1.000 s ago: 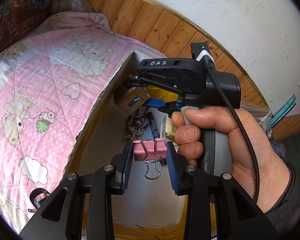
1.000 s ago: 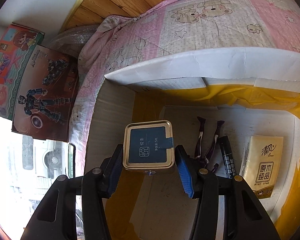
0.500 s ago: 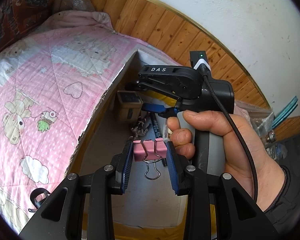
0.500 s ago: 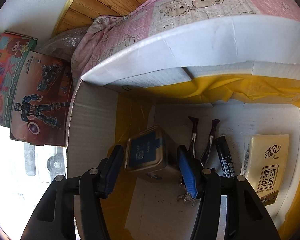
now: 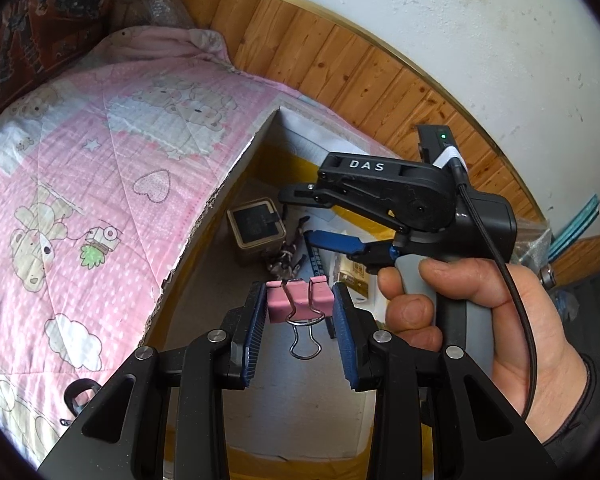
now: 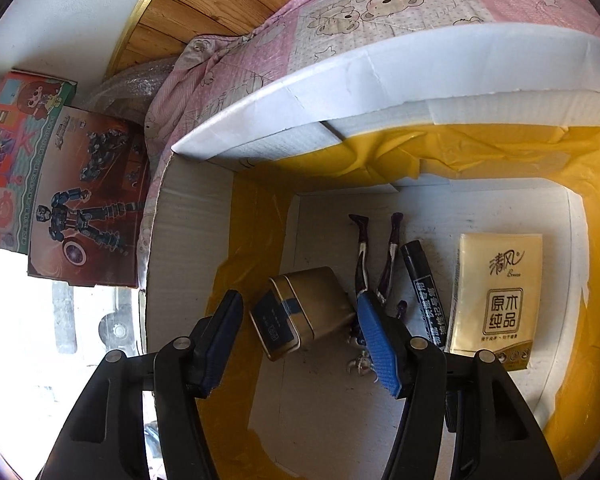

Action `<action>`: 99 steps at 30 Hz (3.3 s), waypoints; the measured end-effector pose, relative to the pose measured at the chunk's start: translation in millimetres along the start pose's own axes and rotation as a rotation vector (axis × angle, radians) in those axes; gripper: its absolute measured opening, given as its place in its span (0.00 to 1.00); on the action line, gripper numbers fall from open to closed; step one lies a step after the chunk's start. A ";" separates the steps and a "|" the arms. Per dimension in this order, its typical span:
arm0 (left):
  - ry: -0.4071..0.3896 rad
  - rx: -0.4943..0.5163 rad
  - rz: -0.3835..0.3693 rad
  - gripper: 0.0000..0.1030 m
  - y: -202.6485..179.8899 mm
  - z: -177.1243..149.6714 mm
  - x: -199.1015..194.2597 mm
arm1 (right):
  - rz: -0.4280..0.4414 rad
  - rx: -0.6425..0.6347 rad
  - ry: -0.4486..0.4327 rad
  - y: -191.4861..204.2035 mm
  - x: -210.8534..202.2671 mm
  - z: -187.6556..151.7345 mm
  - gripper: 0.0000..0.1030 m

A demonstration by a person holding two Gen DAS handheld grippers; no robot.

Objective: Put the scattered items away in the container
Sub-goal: 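Lower and release the binder clip with the left gripper while the right gripper releases the gold tin, then lift both open grippers up out of the box, then reach the right gripper to the pink plastic item and grasp it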

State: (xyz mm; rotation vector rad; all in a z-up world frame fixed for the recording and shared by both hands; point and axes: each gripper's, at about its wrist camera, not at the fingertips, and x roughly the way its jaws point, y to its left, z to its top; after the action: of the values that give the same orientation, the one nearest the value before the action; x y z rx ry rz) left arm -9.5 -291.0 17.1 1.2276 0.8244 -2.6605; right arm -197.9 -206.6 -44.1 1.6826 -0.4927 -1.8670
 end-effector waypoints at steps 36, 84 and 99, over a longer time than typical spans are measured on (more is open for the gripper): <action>-0.126 0.165 0.157 0.47 -26.1 -10.3 -19.5 | 0.014 -0.186 -0.021 7.6 -106.5 -100.4 0.59; -0.131 0.287 -0.029 0.47 -119.2 -114.7 -76.2 | 0.008 -0.325 -0.277 -74.8 -220.5 -223.0 0.52; -0.074 0.382 -0.118 0.47 -197.6 -123.3 -43.3 | -0.049 -0.159 -0.419 -158.7 -249.6 -149.3 0.43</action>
State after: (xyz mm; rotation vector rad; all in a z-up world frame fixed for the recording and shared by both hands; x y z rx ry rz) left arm 43.0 -65.9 69.0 1.1705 0.3982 -3.0399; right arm -66.5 88.3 30.2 1.2119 -0.4540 -2.2411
